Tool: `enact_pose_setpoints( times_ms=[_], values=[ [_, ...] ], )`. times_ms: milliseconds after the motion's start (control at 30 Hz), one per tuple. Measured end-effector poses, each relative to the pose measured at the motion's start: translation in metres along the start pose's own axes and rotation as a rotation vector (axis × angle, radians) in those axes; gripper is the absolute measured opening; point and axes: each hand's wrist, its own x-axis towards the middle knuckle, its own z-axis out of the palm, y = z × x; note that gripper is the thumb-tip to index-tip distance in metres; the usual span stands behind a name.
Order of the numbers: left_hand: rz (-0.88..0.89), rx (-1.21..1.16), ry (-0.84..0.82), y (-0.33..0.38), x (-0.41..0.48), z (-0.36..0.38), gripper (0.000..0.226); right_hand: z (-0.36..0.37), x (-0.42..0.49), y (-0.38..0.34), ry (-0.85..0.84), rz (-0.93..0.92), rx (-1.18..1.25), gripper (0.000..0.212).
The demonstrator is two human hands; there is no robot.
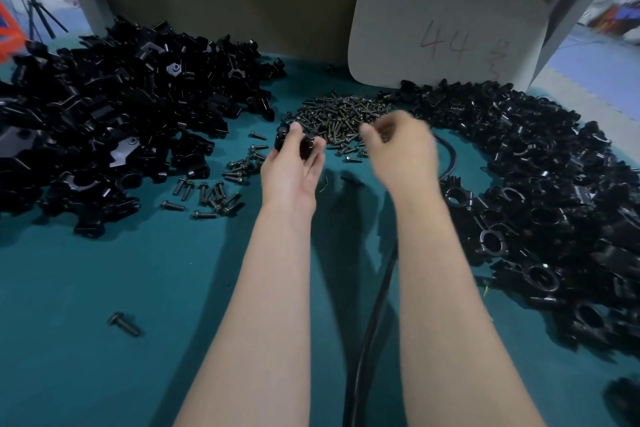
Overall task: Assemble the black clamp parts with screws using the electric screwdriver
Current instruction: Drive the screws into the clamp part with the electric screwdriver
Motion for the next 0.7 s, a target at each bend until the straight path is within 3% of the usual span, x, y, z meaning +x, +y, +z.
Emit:
enact_pose_setpoints(
  times_ms=[67, 133, 233, 433, 533, 700],
  values=[
    [-0.065, -0.090, -0.021, 0.002, 0.000, -0.001, 0.023, -0.014, 0.004, 0.014, -0.037, 0.207, -0.107, 0.056],
    [-0.114, -0.142, -0.045, 0.003, 0.000, -0.002, 0.024, -0.018, 0.002, 0.022, -0.210, 0.327, -0.232, 0.072],
    [-0.157, -0.160, -0.081, 0.002, 0.000, -0.003, 0.021, -0.017, 0.004, 0.029, -0.294, 0.361, -0.277, 0.079],
    [-0.188, -0.147, -0.119, 0.002, 0.000, -0.003, 0.019, -0.015, 0.011, 0.037, -0.276, 0.452, -0.313, 0.088],
    [-0.194, -0.133, -0.132, 0.001, 0.000, -0.004, 0.018, -0.011, 0.010, 0.038, -0.212, 0.468, -0.294, 0.072],
    [-0.200, -0.169, -0.127, 0.002, 0.000, -0.004, 0.021, -0.013, 0.011, 0.037, -0.178, 0.433, -0.163, 0.029]
  ],
)
